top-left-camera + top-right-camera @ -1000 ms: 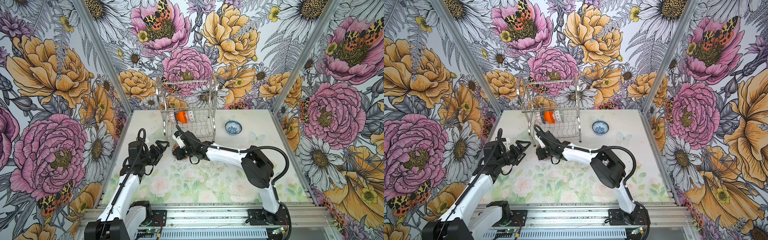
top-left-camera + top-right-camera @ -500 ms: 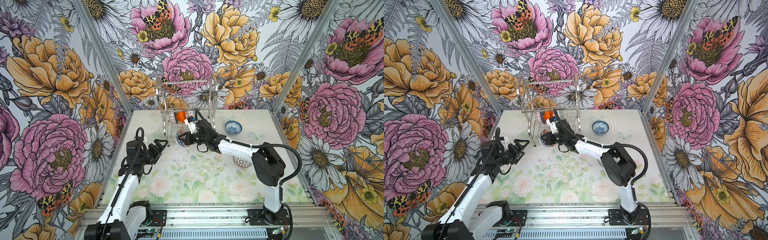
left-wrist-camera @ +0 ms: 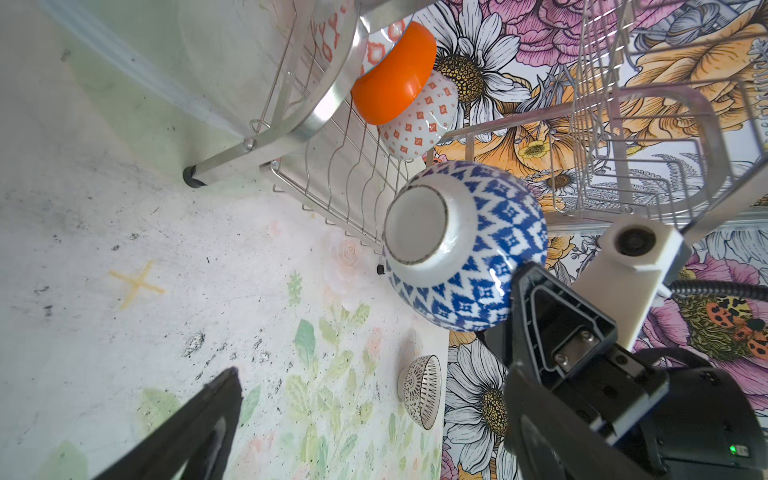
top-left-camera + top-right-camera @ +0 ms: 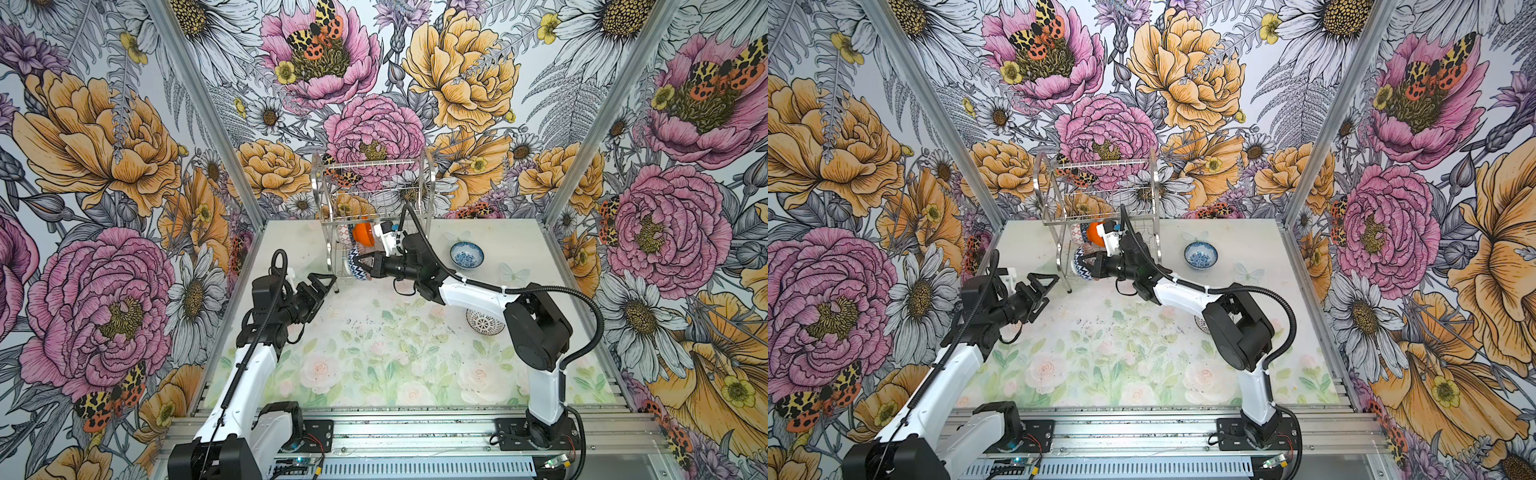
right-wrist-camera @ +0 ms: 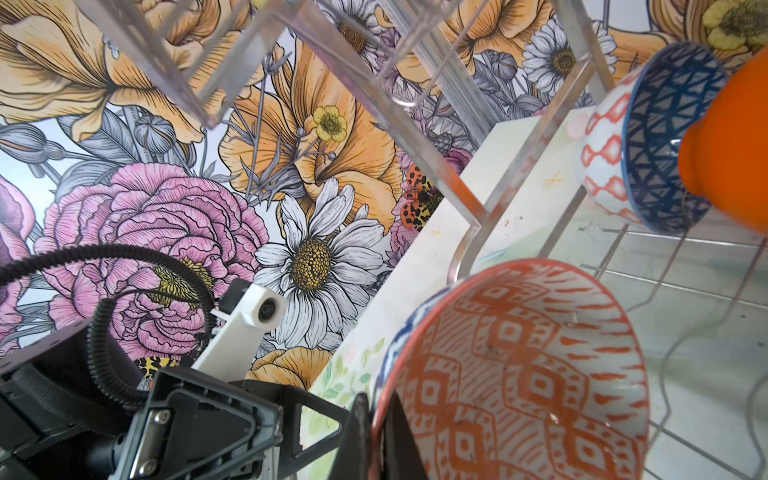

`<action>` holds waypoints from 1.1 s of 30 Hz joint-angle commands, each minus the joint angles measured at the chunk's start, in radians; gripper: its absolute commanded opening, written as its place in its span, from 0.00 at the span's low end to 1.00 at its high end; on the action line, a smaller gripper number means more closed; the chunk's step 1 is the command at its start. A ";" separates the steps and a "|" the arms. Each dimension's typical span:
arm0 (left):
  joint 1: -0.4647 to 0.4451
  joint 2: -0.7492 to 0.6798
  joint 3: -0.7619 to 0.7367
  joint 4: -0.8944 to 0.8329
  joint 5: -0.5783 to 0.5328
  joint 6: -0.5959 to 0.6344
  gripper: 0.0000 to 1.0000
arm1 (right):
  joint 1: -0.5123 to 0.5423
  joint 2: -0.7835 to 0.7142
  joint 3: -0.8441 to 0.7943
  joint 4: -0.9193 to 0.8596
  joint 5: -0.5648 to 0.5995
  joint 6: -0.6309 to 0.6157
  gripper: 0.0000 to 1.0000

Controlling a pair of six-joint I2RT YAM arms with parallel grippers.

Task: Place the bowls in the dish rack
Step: 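Lift the orange-patterned bowl and carry it toward the rack front, then lower the orange-patterned bowl on edge into the rack beside the blue-patterned bowl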

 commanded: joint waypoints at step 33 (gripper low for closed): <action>-0.042 0.143 0.127 0.081 0.049 0.050 0.99 | -0.026 0.224 0.044 0.364 0.163 0.229 0.00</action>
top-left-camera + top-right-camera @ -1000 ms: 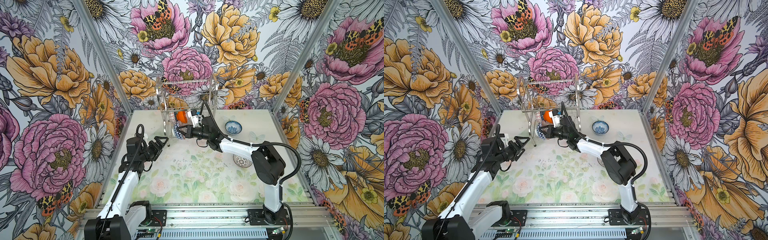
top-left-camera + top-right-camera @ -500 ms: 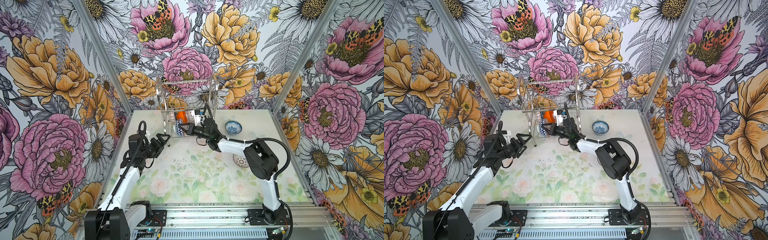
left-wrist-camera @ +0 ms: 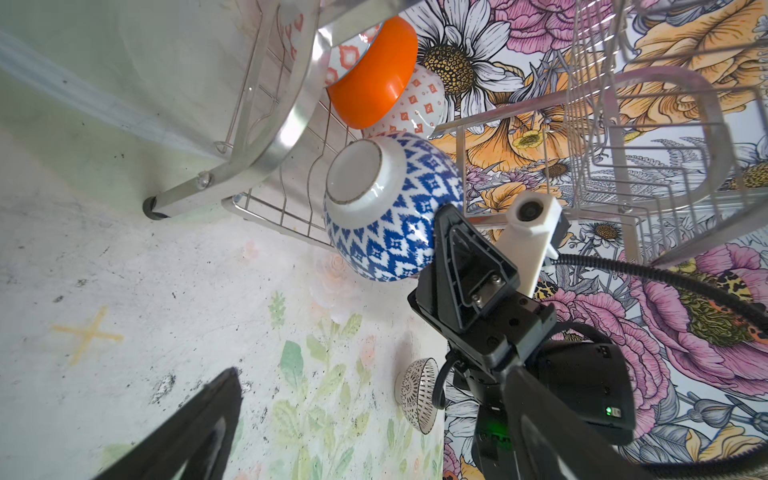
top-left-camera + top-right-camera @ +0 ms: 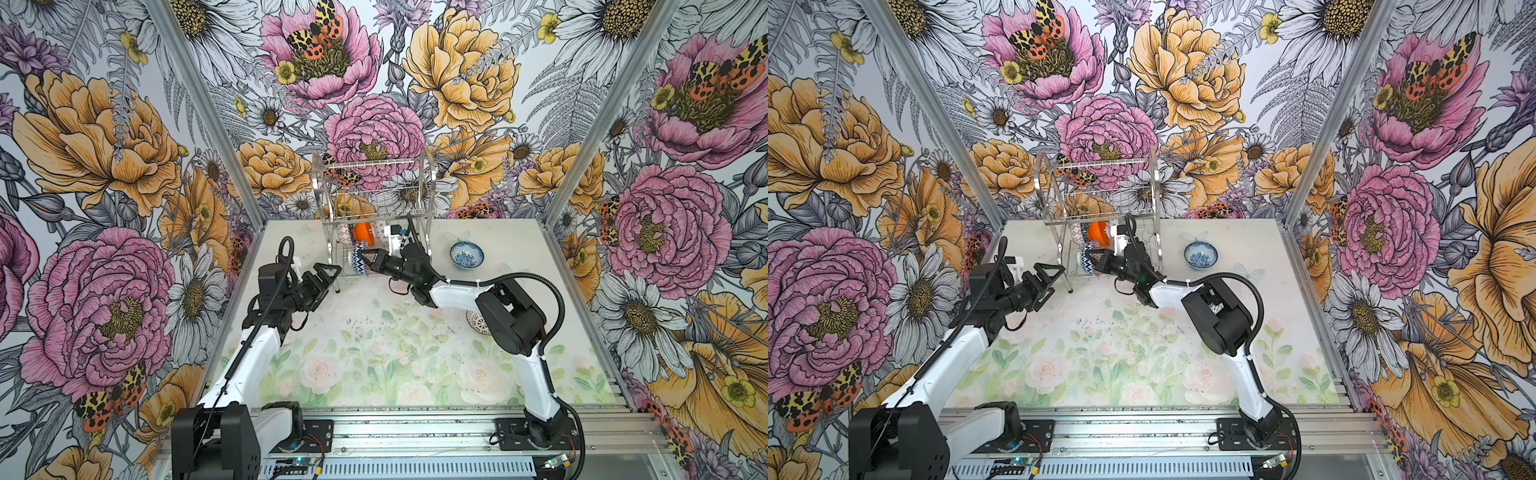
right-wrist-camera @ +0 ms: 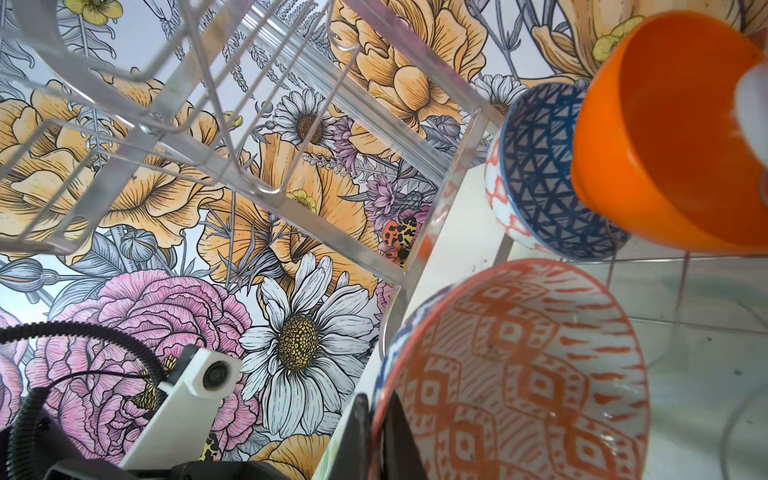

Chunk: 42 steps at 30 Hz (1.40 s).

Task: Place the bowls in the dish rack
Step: 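Lower the orange-patterned bowl on edge into the rack beside the blue-patterned bowl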

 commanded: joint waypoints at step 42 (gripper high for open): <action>0.038 0.061 0.038 0.065 0.116 0.031 0.99 | 0.046 0.236 0.296 0.053 0.024 0.096 0.00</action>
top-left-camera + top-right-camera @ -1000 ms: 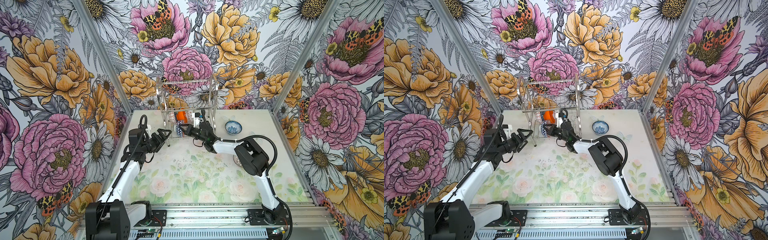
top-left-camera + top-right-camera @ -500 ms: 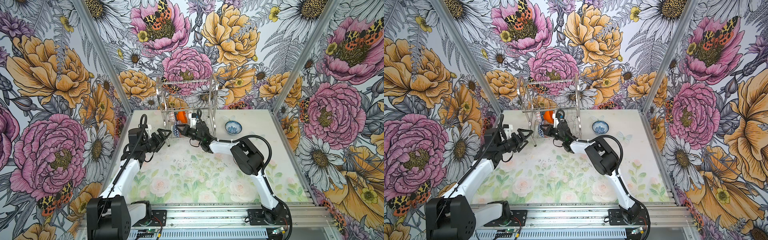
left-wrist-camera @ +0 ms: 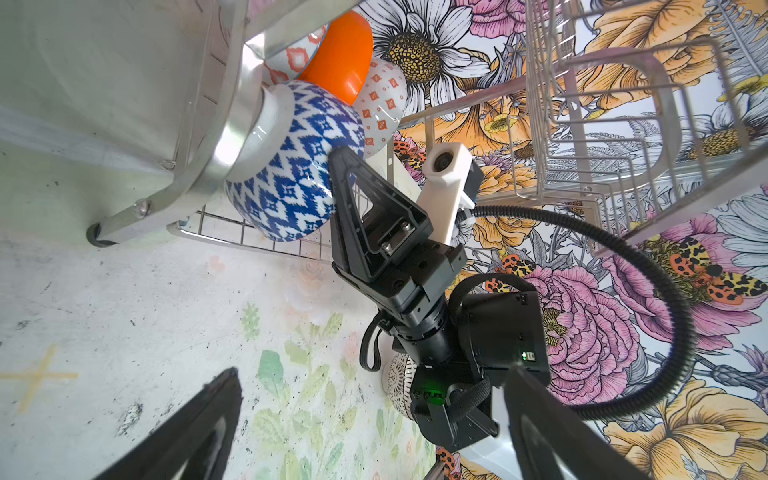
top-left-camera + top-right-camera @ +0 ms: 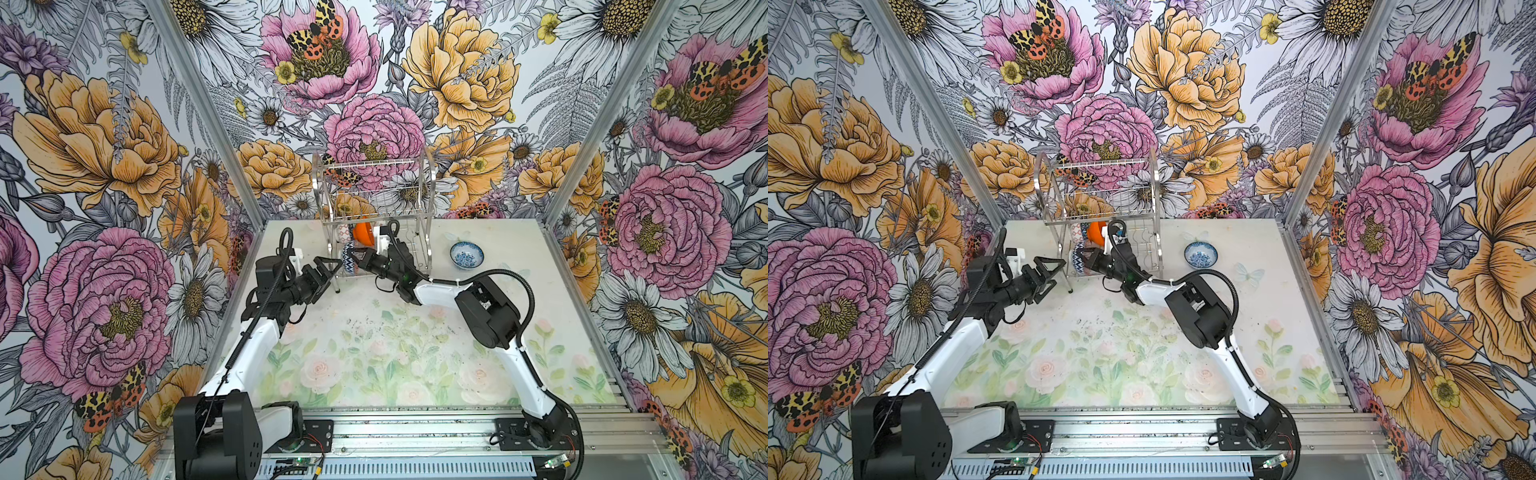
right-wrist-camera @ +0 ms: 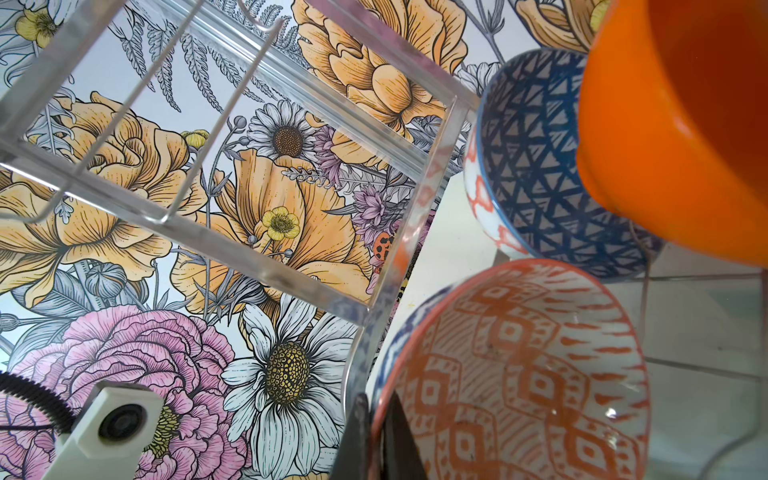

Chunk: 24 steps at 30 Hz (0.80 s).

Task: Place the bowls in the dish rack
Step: 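Lower the orange-patterned bowl on edge into the rack beside the blue-patterned bowl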

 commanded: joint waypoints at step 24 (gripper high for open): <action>0.021 0.009 -0.014 0.035 0.025 -0.004 0.99 | 0.017 0.085 0.085 0.126 -0.031 0.069 0.00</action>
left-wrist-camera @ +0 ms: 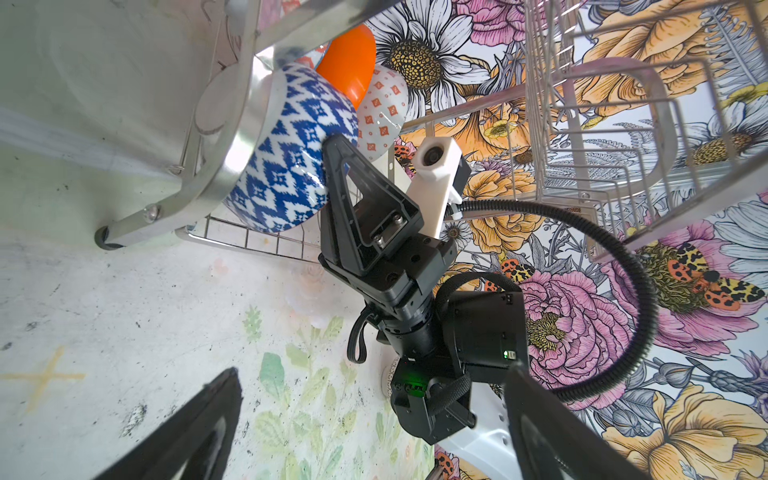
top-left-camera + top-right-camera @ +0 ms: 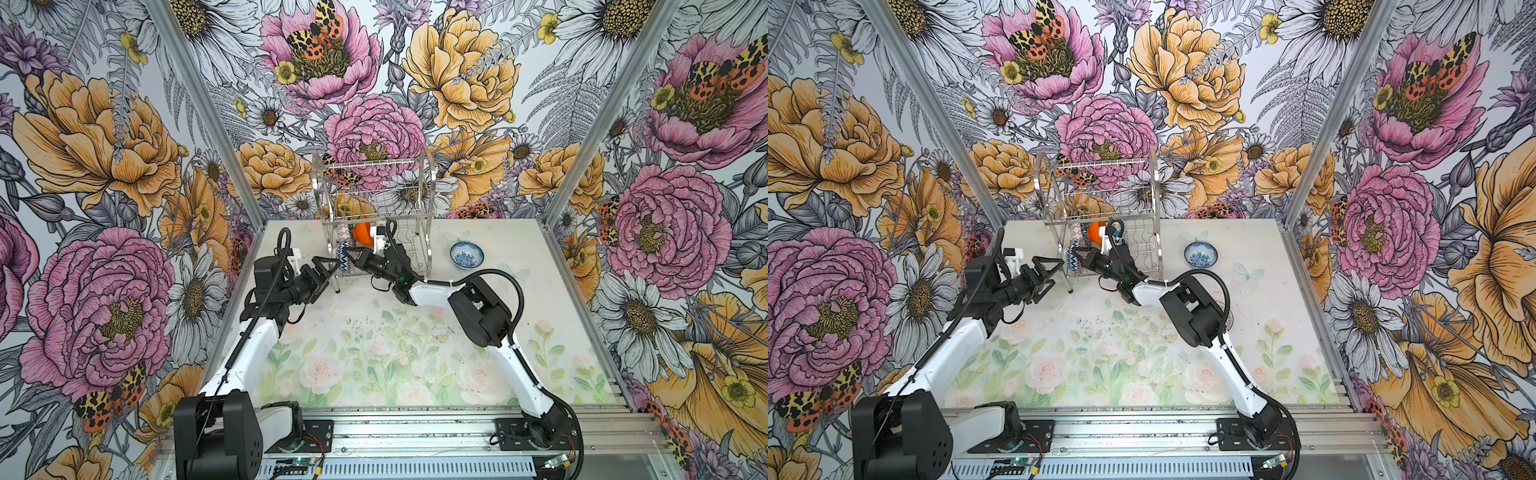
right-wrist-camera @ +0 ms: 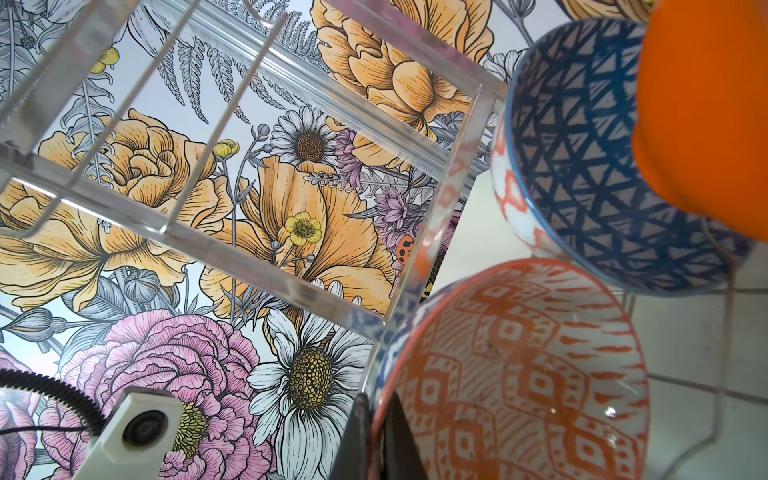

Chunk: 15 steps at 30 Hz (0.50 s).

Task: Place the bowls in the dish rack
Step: 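Lower the orange-patterned bowl on edge into the rack beside the blue-patterned bowl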

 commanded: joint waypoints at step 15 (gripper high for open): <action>0.008 0.010 -0.017 0.036 0.017 -0.001 0.99 | -0.011 -0.010 -0.034 0.000 -0.008 -0.017 0.00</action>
